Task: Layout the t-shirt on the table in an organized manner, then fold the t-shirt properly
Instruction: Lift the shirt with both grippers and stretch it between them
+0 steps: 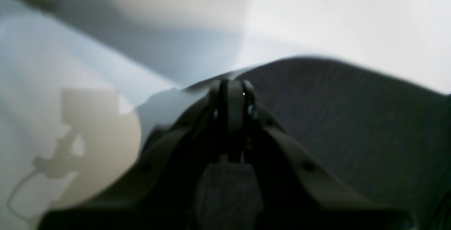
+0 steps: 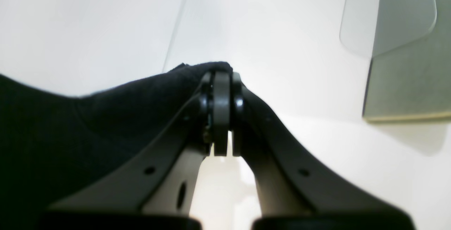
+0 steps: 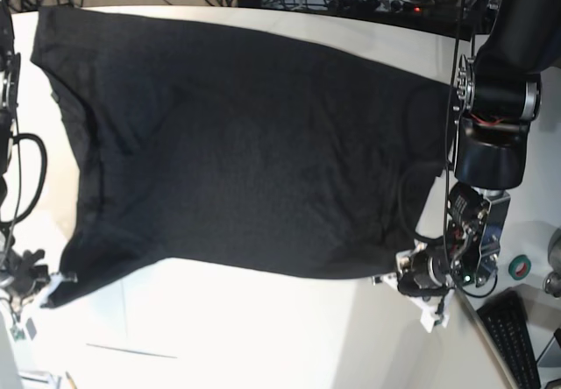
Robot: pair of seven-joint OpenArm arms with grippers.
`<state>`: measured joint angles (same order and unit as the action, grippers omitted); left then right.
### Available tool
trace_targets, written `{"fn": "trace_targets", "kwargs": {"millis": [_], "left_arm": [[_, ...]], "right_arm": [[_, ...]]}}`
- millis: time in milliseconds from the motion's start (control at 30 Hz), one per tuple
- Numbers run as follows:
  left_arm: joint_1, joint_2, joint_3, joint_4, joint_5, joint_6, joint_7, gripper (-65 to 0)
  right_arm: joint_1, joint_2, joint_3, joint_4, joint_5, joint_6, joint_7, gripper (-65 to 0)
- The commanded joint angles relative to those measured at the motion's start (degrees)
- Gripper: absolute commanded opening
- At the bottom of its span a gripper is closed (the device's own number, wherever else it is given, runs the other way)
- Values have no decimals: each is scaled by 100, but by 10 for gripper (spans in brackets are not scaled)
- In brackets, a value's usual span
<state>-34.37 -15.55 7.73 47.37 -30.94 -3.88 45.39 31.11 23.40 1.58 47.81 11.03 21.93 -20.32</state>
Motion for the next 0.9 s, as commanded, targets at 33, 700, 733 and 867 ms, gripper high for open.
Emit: {"fn": "trace_targets", "kwargs": {"millis": [33, 700, 733, 867], "left_arm": [[-58, -49, -47, 111, -40, -12, -112, -650], [540, -172, -65, 111, -40, -21, -490, -650], [540, -172, -65, 111, -40, -21, -490, -650], [540, -172, -30, 111, -40, -21, -490, -650]], "right_arm": [[146, 82, 13, 102, 53, -9, 172, -650], [-188, -322, 1543, -285, 80, -18, -1357, -276], [-250, -384, 1666, -285, 80, -18, -1393, -276], [-417, -472, 1780, -293, 80, 26, -1410, -275]]}}
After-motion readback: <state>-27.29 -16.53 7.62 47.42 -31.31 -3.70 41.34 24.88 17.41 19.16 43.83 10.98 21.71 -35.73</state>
